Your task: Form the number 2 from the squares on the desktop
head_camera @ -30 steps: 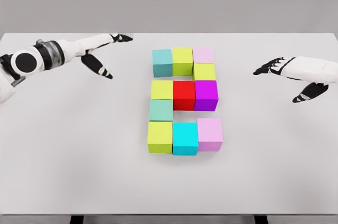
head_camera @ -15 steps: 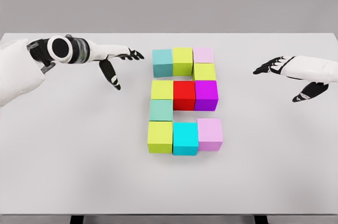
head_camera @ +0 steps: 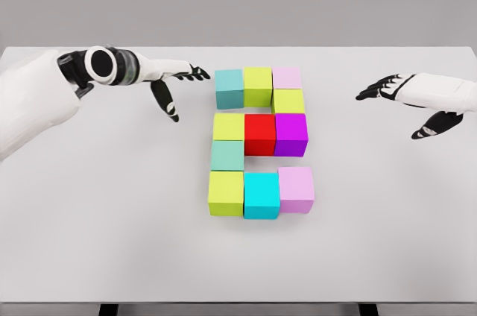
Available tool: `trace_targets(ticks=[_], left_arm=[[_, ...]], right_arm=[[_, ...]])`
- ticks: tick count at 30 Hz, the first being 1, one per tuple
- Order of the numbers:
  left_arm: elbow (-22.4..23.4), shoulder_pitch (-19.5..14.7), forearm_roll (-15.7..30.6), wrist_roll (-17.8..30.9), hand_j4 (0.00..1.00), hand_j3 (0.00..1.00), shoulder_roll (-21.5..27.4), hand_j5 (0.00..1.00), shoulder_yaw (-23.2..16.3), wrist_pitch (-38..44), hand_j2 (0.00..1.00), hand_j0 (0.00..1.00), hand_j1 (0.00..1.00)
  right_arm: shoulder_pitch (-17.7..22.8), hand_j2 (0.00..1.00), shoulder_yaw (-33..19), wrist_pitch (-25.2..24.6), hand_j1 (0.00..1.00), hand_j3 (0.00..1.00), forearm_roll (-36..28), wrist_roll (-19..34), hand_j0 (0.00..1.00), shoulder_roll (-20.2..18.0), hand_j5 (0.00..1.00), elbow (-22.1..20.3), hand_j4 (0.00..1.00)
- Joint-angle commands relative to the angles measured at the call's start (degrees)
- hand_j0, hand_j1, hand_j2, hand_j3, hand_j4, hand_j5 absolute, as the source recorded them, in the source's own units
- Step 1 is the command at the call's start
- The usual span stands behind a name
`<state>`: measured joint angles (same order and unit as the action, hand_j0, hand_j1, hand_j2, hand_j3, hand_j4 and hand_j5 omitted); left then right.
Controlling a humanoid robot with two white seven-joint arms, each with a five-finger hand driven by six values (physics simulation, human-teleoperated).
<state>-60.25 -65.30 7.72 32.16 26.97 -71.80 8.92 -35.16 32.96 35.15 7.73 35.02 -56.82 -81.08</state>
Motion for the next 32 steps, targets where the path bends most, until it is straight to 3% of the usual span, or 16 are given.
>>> trace_targets(ticks=[1, 16, 24, 32], left_arm=[[0.1, 0.0, 0.0, 0.0, 1.00, 1.00, -0.5, 1.00, 0.0, -0.1, 1.00, 1.00, 1.00], [0.1, -0.4, 0.0, -0.1, 1.00, 1.00, -1.5, 1.00, 0.1, -0.6, 1.00, 1.00, 1.00], [0.3, -0.2, 0.4, -0.1, 1.00, 1.00, 1.9, 1.00, 3.8, -2.7, 1.00, 1.00, 1.00], [0.7, 0.3, 0.4, -0.1, 1.00, 1.00, 2.5, 1.00, 3.8, -3.2, 1.00, 1.00, 1.00]], right_arm=[[0.0, 1.00, 0.0, -0.2, 1.00, 1.00, -0.3, 0.0, 1.00, 0.0, 1.00, -0.2, 1.00], [0.0, 1.00, 0.1, -0.2, 1.00, 1.00, -0.3, 0.0, 1.00, 0.0, 1.00, -0.2, 1.00], [-0.1, 1.00, 0.2, -0.2, 1.00, 1.00, -0.3, 0.0, 1.00, -0.1, 1.00, -0.2, 1.00], [-0.3, 1.00, 0.0, -0.2, 1.00, 1.00, -0.3, 0.0, 1.00, -0.1, 1.00, -0.2, 1.00]])
